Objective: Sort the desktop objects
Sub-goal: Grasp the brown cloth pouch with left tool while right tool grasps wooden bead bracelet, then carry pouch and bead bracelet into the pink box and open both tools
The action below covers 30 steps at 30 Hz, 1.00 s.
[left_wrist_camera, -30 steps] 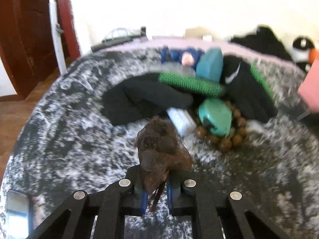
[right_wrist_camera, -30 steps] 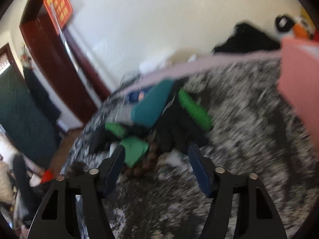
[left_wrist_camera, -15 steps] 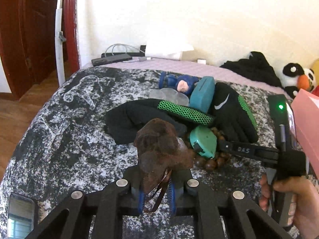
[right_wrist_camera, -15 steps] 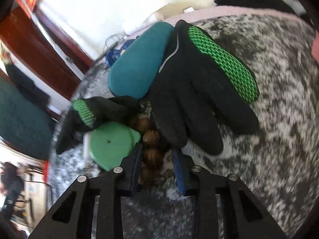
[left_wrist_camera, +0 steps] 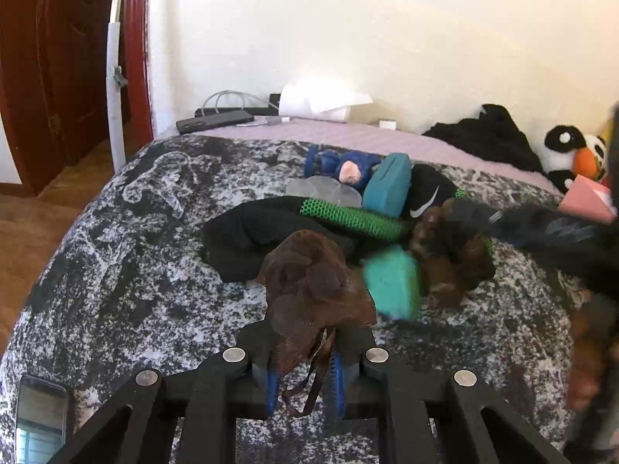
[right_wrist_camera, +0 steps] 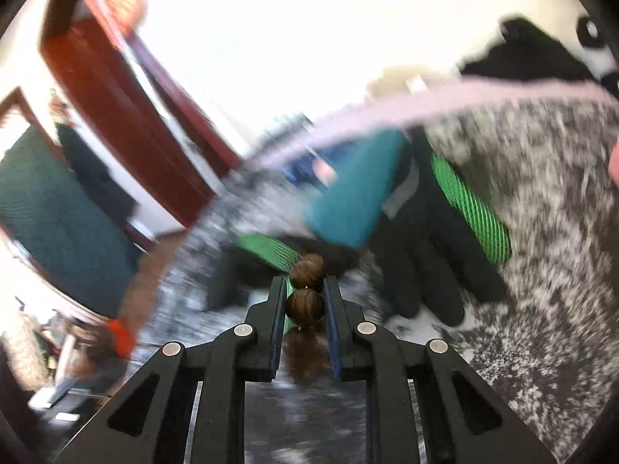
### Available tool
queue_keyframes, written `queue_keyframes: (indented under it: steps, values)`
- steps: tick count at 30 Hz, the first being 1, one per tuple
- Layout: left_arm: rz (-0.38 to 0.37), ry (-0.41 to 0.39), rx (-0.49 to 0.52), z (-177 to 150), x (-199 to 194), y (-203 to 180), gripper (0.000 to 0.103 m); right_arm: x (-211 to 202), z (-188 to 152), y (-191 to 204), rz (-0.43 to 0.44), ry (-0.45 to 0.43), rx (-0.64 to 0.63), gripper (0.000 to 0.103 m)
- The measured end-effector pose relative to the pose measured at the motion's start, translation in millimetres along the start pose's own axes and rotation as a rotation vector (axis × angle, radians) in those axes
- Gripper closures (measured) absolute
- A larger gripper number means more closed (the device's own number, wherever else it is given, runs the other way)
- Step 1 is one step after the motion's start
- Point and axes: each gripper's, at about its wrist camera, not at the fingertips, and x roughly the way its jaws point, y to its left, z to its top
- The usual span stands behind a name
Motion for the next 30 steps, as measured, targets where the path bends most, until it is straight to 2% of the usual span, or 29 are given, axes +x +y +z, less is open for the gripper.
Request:
queue_keyframes:
  steps: [4, 7, 10, 14, 18, 25, 30]
  values:
    - [-0.001, -0.003, -0.007, 1, -1, -1, 0.088, -37, 2, 18, 0.029, -0.041, -0.034, 0.083]
    - [-0.003, -0.009, -0.002, 1, -3, -6, 0.088, -51, -1, 14, 0.016, -0.050, -0.026, 0.083]
    - [-0.009, -0.012, 0.005, 1, -4, -12, 0.088, -56, -5, 8, 0.065, -0.031, 0.037, 0.083]
    - [-0.010, -0.008, 0.019, 1, -3, -20, 0.088, -83, -3, 16, 0.055, -0.075, -0.001, 0.083]
    - [-0.012, -0.002, 0.026, 1, -1, -26, 0.088, -103, -2, 13, 0.119, -0.088, 0.035, 0.082]
    - [-0.034, 0.000, 0.055, 5, 4, -50, 0.088, -127, 5, 3, 0.090, -0.135, 0.050, 0.083]
    - [-0.070, -0.002, 0.090, 9, 7, -82, 0.088, -149, 11, -11, 0.044, -0.172, 0.060, 0.083]
